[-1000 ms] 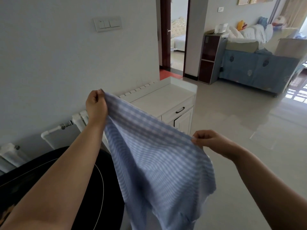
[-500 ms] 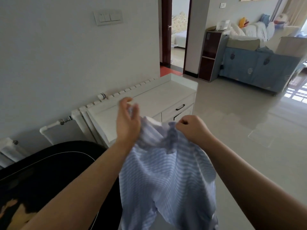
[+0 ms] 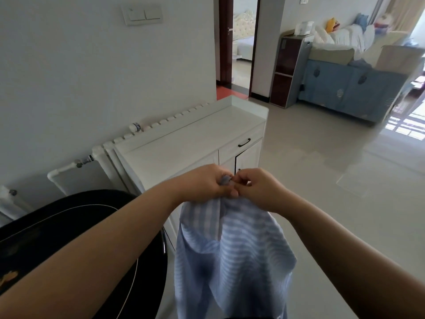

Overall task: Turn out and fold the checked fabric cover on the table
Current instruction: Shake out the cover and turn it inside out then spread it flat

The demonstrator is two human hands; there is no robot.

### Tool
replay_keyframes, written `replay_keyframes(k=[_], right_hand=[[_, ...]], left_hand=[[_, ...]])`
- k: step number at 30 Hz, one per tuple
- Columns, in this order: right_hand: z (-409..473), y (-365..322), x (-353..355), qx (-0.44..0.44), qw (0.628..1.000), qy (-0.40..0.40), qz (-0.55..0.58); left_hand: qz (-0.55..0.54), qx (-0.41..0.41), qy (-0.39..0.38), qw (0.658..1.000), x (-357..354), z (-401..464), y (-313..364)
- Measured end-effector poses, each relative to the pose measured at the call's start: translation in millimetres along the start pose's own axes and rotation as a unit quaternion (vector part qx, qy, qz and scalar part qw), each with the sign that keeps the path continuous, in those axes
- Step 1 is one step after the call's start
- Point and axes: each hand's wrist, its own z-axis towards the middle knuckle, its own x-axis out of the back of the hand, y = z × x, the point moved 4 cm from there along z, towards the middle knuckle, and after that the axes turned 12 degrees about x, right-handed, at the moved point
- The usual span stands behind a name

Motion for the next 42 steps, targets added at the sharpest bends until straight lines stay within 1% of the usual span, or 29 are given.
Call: replay_keyframes(k=[2,4,6,8,9,10,11,12,13,15,16,18,21,23,24,25,26,27,28,29,30,31,32,34,35,37,39,40,42], right_hand=[[-12,10,-5,-0.022,0.996,-0.015,0.082],[-25,24,-9,-0.062,0.983,-0.031,0.171],[-39,45,-17,-0.116,0.971,-0.077,0.193],[-52,67,-27,-0.178,0.968,-0.115,0.134],[-57,74,-29,-0.197,0.970,-0.121,0.073],[-60,75,-30,-0.196,0.973,-0.124,-0.001],[-63,69,-30,-0.183,0.973,-0.128,-0.065],[-67,58,-32,-0.157,0.975,-0.123,-0.096],[-74,44,-39,-0.119,0.981,-0.118,-0.093],[-87,14,-59,-0.010,0.991,-0.122,-0.062],[-92,3,-71,0.051,0.988,-0.138,-0.056],[-97,-8,-92,0.135,0.973,-0.181,-0.049],[-92,-16,-111,0.208,0.956,-0.190,-0.084],[-89,-22,-116,0.203,0.958,-0.195,-0.048],[-88,-25,-114,0.172,0.967,-0.186,0.010],[-84,-21,-110,0.122,0.978,-0.142,0.090],[-80,-12,-101,0.055,0.981,-0.057,0.176],[-73,0,-93,-0.019,0.963,0.045,0.266],[-68,16,-85,-0.070,0.927,0.143,0.339],[-57,34,-81,-0.091,0.908,0.204,0.354],[-44,49,-78,-0.098,0.914,0.210,0.334],[-31,58,-79,-0.096,0.929,0.168,0.317],[-20,64,-85,-0.100,0.938,0.088,0.321],[-12,68,-94,-0.119,0.922,-0.089,0.358],[-12,71,-95,-0.119,0.915,-0.164,0.349],[-14,76,-92,-0.109,0.906,-0.270,0.306],[-20,75,-93,-0.100,0.895,-0.344,0.266],[-22,71,-95,-0.090,0.902,-0.361,0.221],[-23,71,-106,-0.063,0.923,-0.354,0.136]], left_hand=[[0.024,0.011,-0.006,1.000,-5,2,-2],[0.034,0.011,0.015,0.999,-4,3,-2],[0.031,0.003,0.041,0.999,-1,1,-3],[0.058,-0.004,0.066,0.996,1,0,-4],[0.075,-0.006,0.078,0.994,2,-1,-5],[0.090,-0.008,0.092,0.992,4,-2,-7],[0.099,-0.008,0.109,0.989,7,-2,-10],[0.101,-0.005,0.129,0.987,10,-2,-14],[0.097,0.002,0.145,0.985,13,-1,-19],[0.083,0.010,0.155,0.984,15,0,-29],[0.085,0.006,0.157,0.984,14,0,-30],[0.105,-0.009,0.168,0.980,11,-2,-30],[0.126,-0.021,0.174,0.976,11,-10,-25],[0.133,-0.024,0.166,0.977,15,-17,-18],[0.136,-0.023,0.164,0.977,18,-21,-15],[0.134,-0.018,0.165,0.977,21,-25,-13],[0.126,-0.012,0.168,0.978,24,-28,-12],[0.119,-0.008,0.172,0.978,26,-31,-13],[0.117,-0.006,0.173,0.978,25,-34,-14],[0.122,-0.007,0.170,0.978,22,-37,-15],[0.130,-0.013,0.163,0.978,16,-38,-17],[0.140,-0.023,0.153,0.978,8,-39,-18],[0.146,-0.031,0.141,0.979,-1,-39,-19],[0.157,-0.046,0.126,0.978,-14,-40,-23],[0.167,-0.055,0.129,0.976,-18,-40,-26],[0.179,-0.064,0.143,0.971,-17,-44,-33],[0.180,-0.063,0.158,0.969,-14,-48,-41],[0.184,-0.067,0.164,0.967,-13,-49,-44],[0.197,-0.083,0.171,0.962,-14,-52,-43]])
